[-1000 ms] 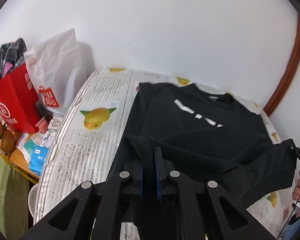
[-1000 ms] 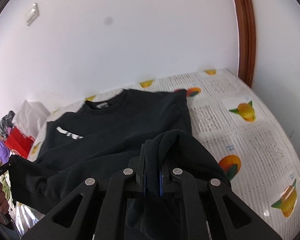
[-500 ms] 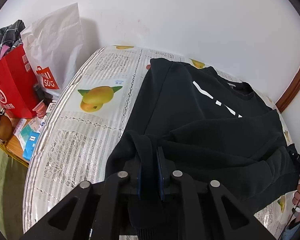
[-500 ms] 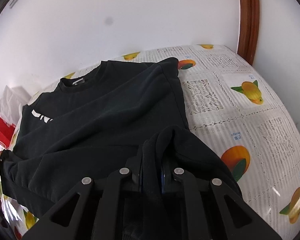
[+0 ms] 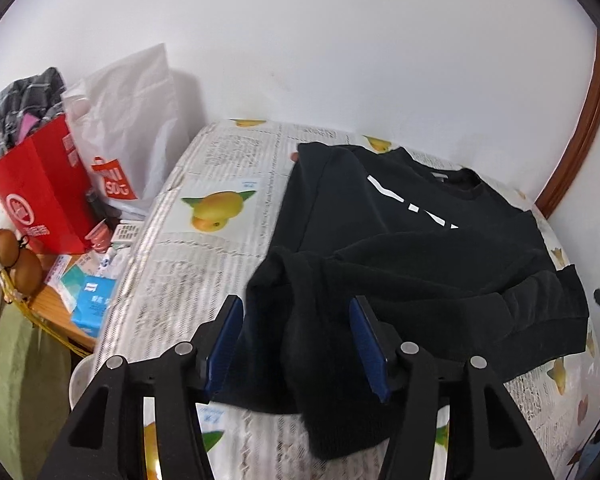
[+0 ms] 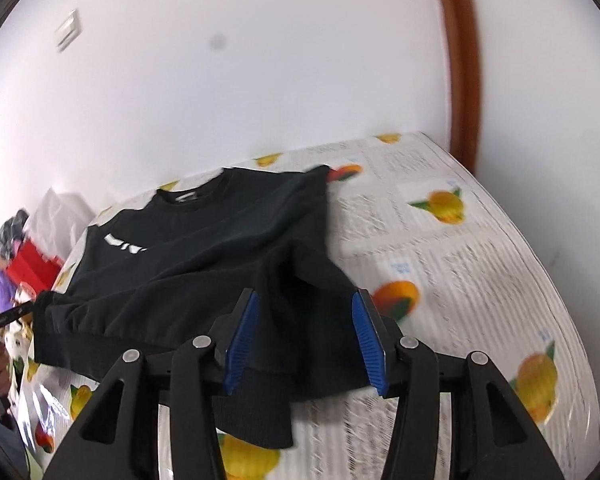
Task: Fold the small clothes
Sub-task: 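Lay the folded hem on the shirt body and open both grippers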
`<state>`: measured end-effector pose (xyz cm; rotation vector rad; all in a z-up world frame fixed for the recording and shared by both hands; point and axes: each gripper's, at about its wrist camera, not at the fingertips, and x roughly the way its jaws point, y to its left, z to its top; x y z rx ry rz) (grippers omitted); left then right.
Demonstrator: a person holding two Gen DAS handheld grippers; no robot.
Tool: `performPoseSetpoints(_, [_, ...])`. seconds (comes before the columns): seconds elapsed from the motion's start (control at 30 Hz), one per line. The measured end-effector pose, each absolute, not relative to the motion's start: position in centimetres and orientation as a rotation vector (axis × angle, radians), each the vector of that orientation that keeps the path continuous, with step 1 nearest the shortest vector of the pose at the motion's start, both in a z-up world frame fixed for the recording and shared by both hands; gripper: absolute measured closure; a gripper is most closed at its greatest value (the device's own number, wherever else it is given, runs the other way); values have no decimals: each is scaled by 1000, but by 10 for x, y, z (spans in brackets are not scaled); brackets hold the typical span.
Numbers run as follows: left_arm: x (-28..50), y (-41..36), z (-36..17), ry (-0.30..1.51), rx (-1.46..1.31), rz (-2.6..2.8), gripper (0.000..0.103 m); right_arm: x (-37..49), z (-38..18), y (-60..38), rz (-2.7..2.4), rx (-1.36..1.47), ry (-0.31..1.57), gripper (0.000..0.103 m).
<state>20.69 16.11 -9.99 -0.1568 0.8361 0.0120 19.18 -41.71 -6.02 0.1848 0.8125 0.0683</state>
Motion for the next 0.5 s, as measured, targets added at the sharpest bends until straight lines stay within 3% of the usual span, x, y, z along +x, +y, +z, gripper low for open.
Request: performPoseSetpoints(0.5, [204, 194, -145, 930, -209, 34, 53, 213, -113, -421, 2, 259, 921, 57])
